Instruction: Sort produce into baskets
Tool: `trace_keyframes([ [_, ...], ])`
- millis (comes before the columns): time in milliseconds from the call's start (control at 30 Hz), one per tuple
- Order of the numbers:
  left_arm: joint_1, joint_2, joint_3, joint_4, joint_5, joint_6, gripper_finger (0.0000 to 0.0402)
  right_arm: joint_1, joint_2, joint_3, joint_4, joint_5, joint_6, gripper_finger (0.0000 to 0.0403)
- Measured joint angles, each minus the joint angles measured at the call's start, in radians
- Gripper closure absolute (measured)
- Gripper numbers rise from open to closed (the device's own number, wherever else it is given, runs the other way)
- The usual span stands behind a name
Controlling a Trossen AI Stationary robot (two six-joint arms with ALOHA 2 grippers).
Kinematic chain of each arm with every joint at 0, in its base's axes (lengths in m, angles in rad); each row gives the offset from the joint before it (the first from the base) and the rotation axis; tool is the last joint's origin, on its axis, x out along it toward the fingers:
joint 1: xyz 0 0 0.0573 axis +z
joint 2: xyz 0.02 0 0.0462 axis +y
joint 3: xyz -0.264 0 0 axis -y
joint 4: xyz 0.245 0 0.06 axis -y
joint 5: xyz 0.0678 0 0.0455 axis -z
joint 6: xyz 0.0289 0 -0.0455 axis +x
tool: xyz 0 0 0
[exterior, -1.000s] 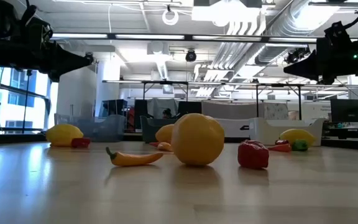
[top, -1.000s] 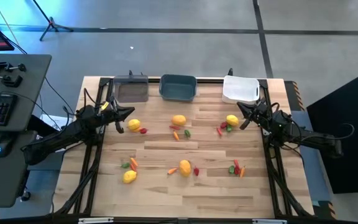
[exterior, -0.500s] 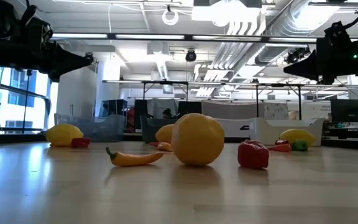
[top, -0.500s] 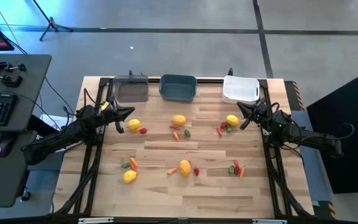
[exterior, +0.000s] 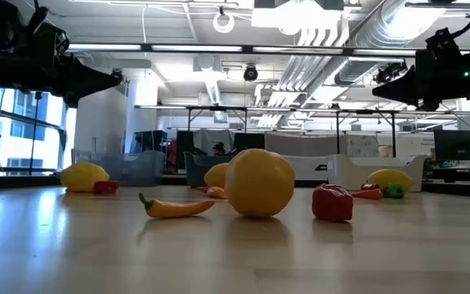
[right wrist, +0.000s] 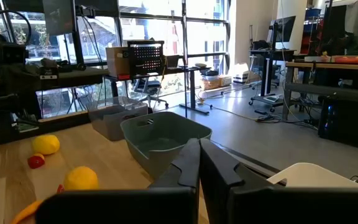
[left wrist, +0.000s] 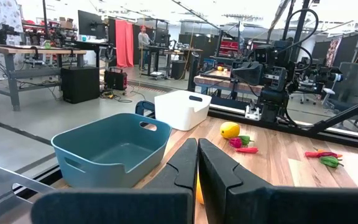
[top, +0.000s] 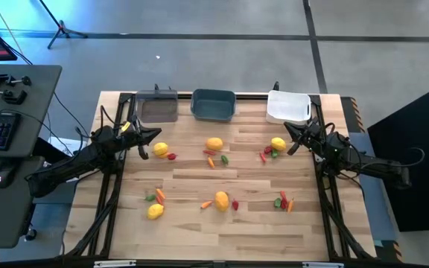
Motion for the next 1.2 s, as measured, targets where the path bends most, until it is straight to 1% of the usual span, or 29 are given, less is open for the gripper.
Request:
trace_keyframes([
  [133,0.0,0.0,0.0,0.0,0.0,0.0,0.0401,0.0,0.0,0.0,0.002,0.0,0.011,0.0403],
  [233,0.0,0.0,0.0,0.0,0.0,0.0,0.0401,0.0,0.0,0.0,0.001,0.0,0.101,0.0403],
  [300,0.0,0.0,0.0,0.0,0.0,0.0,0.0401,0.0,0.0,0.0,0.001,0.0,0.128,0.0403],
  [433,0.0,0.0,0.0,0.0,0.0,0.0,0.0401,0.0,0.0,0.0,0.043,0.0,0.087,0.0403],
  [633,0.0,0.0,0.0,0.0,0.0,0.0,0.0401,-0.004,0.002,0.0,0.147,0.003,0.112,0.0402],
  [733,0.0,0.0,0.0,0.0,0.0,0.0,0.0401,-0.006,0.009,0.0,0.176,-0.001,0.114,0.0394],
  [867,0.0,0.0,0.0,0.0,0.0,0.0,0.0401,-0.007,0.074,0.005,0.178,0.007,0.119,0.0359],
  [1000,0.0,0.0,0.0,0.0,0.0,0.0,0.0401,-0.007,0.209,0.053,0.171,0.005,0.163,0.031],
  [1100,0.0,0.0,0.0,0.0,0.0,0.0,0.0401,-0.007,0.338,0.128,0.082,-0.005,0.216,0.0272],
  [1200,0.0,0.0,0.0,0.0,0.0,0.0,0.0401,-0.007,0.483,0.233,-0.076,-0.025,0.275,0.0239],
])
